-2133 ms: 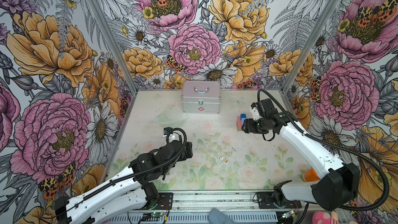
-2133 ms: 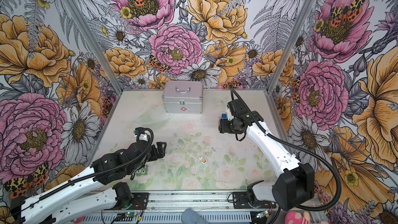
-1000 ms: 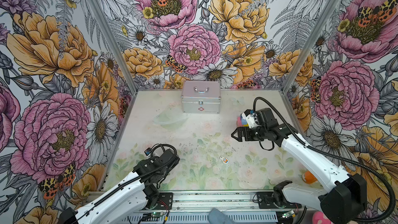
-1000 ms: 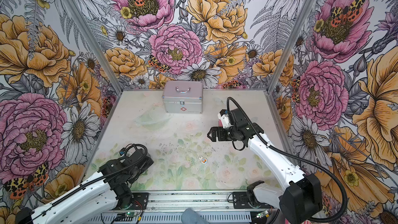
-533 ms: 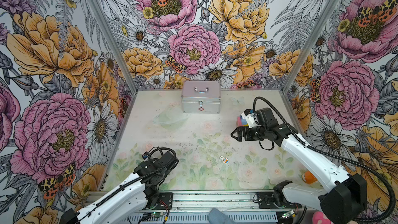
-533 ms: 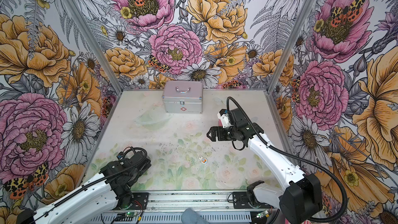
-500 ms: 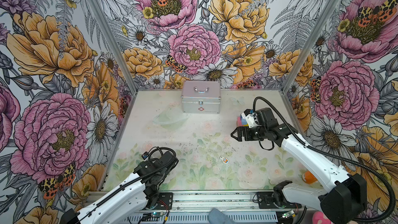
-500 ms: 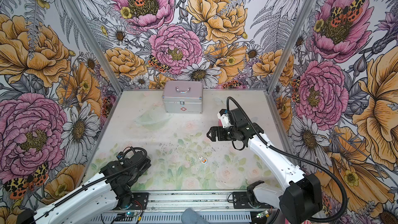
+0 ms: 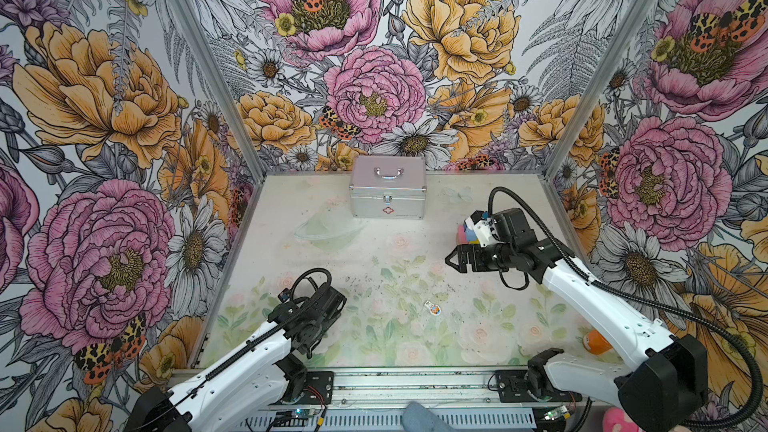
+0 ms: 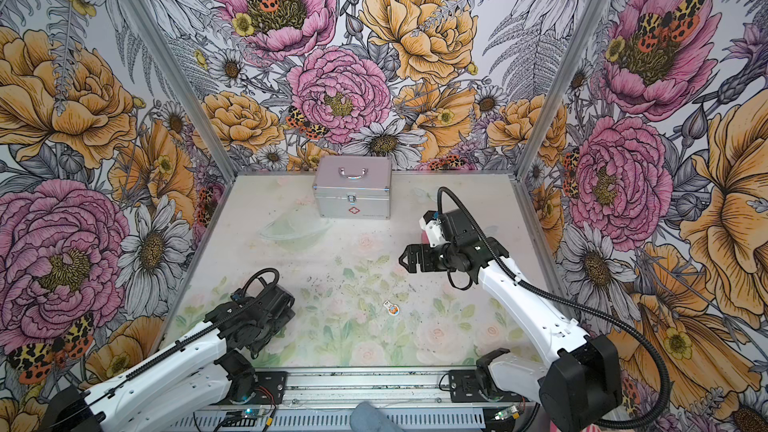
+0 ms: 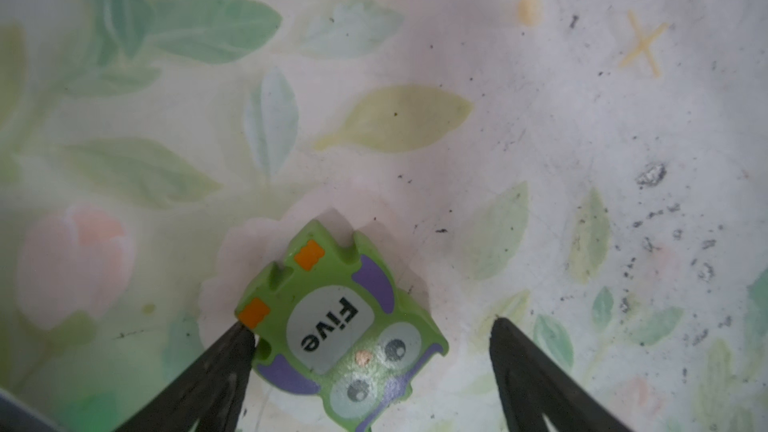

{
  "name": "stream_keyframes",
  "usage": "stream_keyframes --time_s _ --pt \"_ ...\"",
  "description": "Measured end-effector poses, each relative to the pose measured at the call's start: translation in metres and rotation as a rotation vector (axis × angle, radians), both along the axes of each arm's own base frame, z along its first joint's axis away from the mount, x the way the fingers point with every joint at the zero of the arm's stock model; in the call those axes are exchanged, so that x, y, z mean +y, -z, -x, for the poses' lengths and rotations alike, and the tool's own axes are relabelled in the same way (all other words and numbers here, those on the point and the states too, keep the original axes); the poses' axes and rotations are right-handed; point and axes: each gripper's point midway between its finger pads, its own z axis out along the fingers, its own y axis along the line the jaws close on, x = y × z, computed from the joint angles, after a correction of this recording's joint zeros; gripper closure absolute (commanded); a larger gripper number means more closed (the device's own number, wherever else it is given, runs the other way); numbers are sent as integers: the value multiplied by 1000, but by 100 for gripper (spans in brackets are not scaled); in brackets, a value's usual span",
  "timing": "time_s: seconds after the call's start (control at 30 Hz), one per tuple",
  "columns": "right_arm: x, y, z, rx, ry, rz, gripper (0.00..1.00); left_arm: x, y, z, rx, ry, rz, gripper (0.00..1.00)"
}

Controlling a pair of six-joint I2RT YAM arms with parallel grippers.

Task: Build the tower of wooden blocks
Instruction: 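Lower the left gripper around the green 'Five' owl block and close it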

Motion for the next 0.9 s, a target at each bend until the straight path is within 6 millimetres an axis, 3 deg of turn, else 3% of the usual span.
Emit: stream_keyframes --time_s 0.3,0.9 --pt "0 0 0 0 0 0 1 -13 10 -10 35 52 1 14" --pt "0 0 1 3 -2 -3 0 -34 8 -53 65 129 2 20"
